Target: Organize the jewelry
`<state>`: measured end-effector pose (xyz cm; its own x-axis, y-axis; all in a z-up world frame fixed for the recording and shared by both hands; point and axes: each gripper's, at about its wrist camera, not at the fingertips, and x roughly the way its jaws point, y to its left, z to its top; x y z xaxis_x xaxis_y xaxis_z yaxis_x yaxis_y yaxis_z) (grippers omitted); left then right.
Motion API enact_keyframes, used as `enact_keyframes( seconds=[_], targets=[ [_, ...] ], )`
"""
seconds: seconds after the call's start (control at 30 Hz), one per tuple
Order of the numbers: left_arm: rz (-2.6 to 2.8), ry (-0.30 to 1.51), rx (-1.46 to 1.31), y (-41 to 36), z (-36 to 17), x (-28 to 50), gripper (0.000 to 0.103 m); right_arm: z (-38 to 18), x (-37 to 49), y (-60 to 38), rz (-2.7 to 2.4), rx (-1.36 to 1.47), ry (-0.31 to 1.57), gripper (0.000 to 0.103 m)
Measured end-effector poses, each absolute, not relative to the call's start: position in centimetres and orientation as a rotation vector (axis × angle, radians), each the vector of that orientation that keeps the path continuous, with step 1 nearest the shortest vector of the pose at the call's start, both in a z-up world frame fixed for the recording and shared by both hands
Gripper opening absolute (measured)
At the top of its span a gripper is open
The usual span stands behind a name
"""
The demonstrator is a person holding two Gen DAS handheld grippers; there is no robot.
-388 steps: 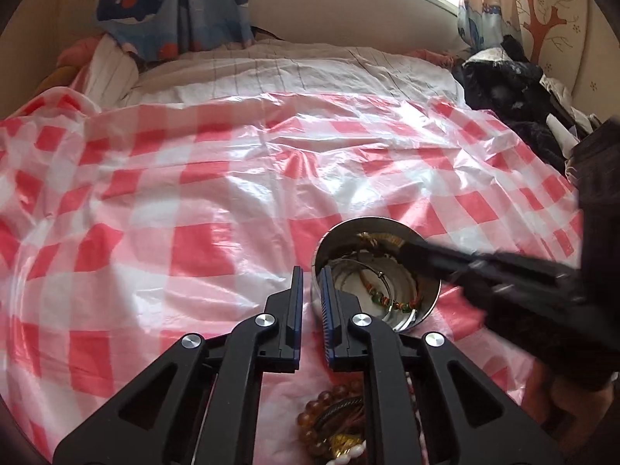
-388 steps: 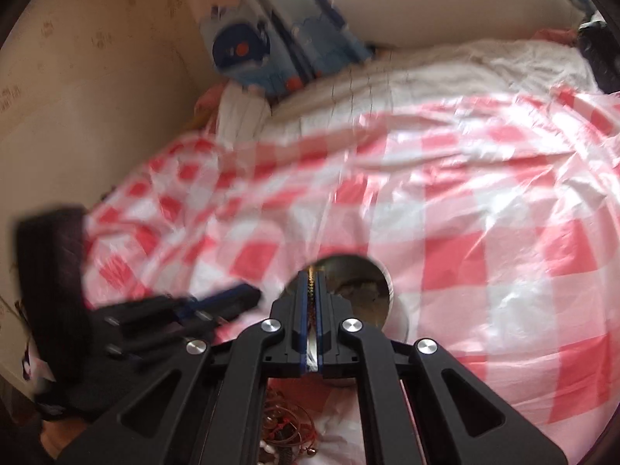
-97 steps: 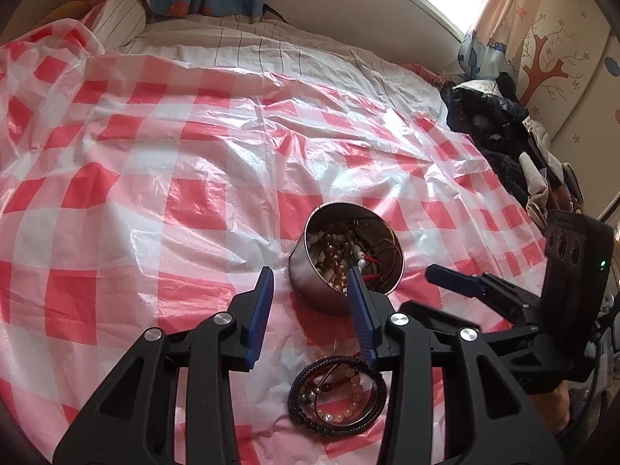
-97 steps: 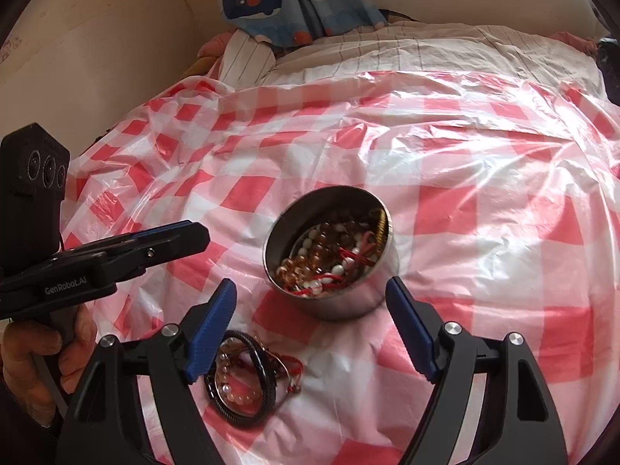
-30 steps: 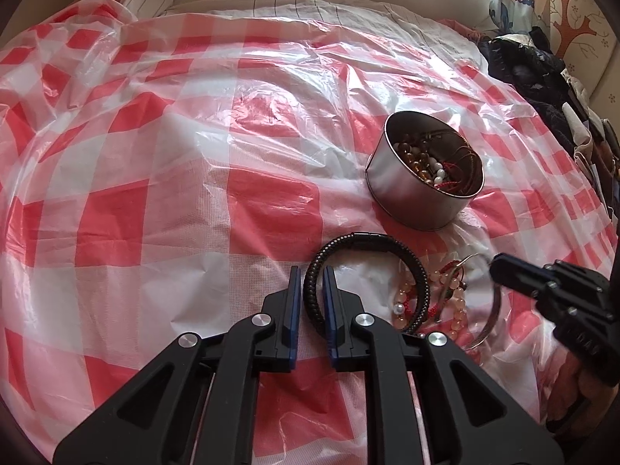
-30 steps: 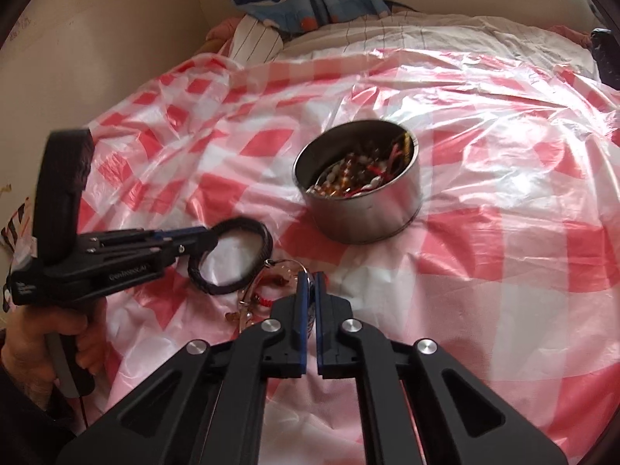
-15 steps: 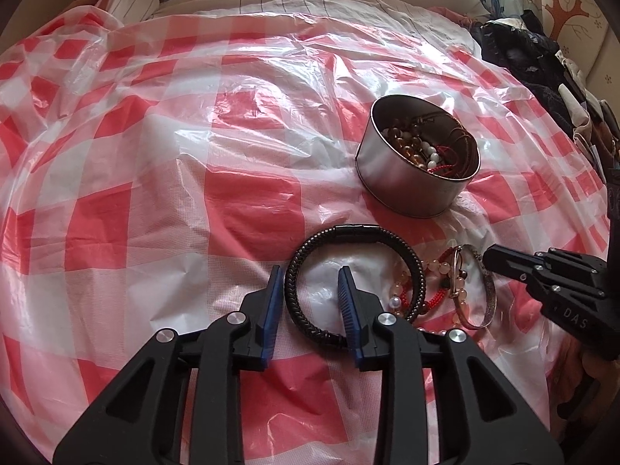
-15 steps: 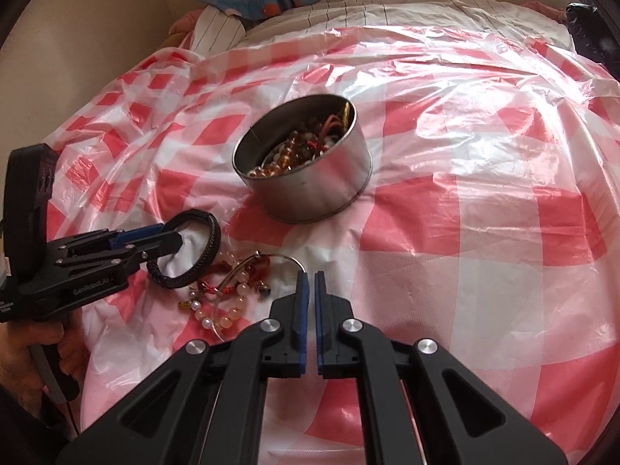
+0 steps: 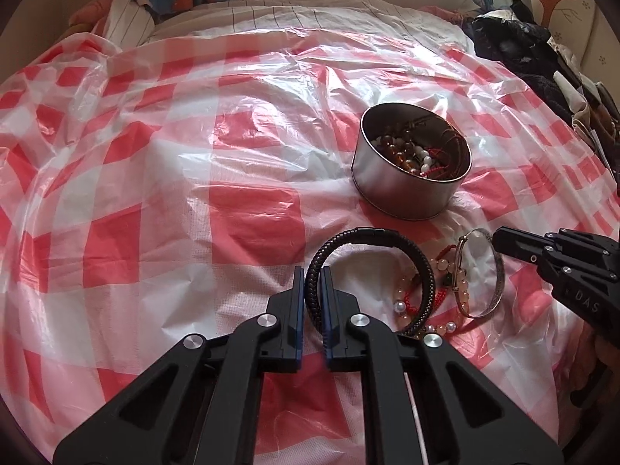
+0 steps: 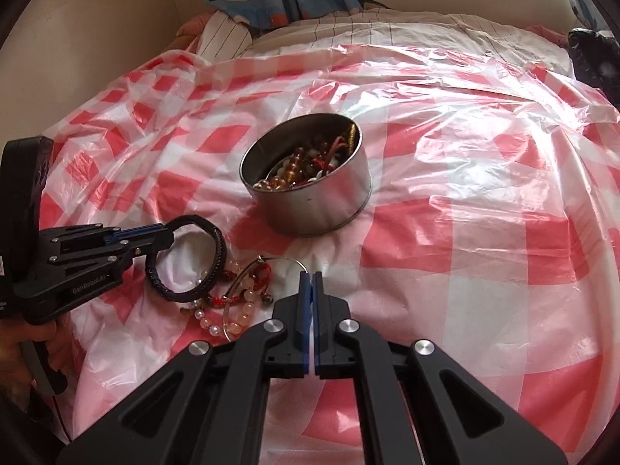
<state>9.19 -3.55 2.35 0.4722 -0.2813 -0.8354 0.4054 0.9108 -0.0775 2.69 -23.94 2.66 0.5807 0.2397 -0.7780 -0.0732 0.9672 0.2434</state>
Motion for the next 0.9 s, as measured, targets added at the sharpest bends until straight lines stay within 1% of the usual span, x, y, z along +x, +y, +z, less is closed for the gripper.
enact_keyframes(
  seconds=[0.03, 0.07, 0.1, 0.13, 0.17, 0.23, 0.27, 0.3, 0.33, 0.37, 0.4, 0.47, 0.5, 0.67, 0.9],
  targets=[
    [-0.419, 0.997, 0.136, -3.5, 2.3, 9.2, 0.007, 2.7, 2.8, -24.1, 0.175, 0.198, 0.939, 0.005],
    [-0.418, 1.0, 0.133, -3.4, 2.2, 9.3, 0.007, 2.7, 2.8, -24.1, 0.167, 0.199, 0.938, 0.014],
    [-0.417, 1.001, 0.132, -3.4, 2.2, 9.3, 0.007, 2.8, 2.7, -24.0, 0.16, 0.192, 0.931, 0.04],
    [-0.417, 1.0, 0.133, -3.5, 2.3, 9.3, 0.007, 2.9, 2.7, -23.8, 0.157, 0.177, 0.928, 0.044],
    [-0.417, 1.001, 0.133, -3.5, 2.2, 9.3, 0.007, 2.8, 2.7, -23.7, 0.159, 0.17, 0.932, 0.044],
    [-0.416, 1.006, 0.135, -3.4, 2.0, 9.4, 0.007, 2.5, 2.9, -23.6, 0.166, 0.172, 0.95, 0.039],
    [-0.415, 1.009, 0.135, -3.4, 1.9, 9.4, 0.007, 2.4, 3.0, -23.5, 0.169, 0.168, 0.959, 0.038],
    [-0.414, 1.011, 0.136, -3.4, 1.8, 9.4, 0.007, 2.2, 3.0, -23.4, 0.176, 0.164, 0.968, 0.033],
    [-0.413, 1.015, 0.139, -3.4, 1.7, 9.5, 0.007, 1.9, 3.1, -23.3, 0.182, 0.157, 0.985, 0.026],
    [-0.412, 1.017, 0.142, -3.5, 1.6, 9.5, 0.007, 1.5, 3.2, -23.0, 0.184, 0.144, 1.007, 0.021],
    [-0.411, 1.019, 0.146, -3.5, 1.5, 9.5, 0.007, 1.1, 3.3, -22.7, 0.184, 0.12, 1.025, 0.012],
    [-0.413, 1.015, 0.16, -3.7, 1.4, 9.4, 0.007, 1.2, 3.1, -22.3, 0.192, 0.1, 1.017, 0.005],
    [-0.419, 1.012, 0.158, -3.8, 1.6, 9.3, 0.007, 1.7, 3.0, -22.3, 0.198, 0.109, 0.994, 0.003],
    [-0.473, 0.96, 0.121, -3.9, 3.7, 8.6, 0.007, 3.7, 2.1, -23.7, 0.182, 0.154, 0.893, 0.003],
    [-0.505, 0.895, 0.01, -3.6, 6.1, 8.8, 0.007, 5.3, 1.9, -24.0, 0.156, 0.165, 0.828, 0.003]
  ],
)
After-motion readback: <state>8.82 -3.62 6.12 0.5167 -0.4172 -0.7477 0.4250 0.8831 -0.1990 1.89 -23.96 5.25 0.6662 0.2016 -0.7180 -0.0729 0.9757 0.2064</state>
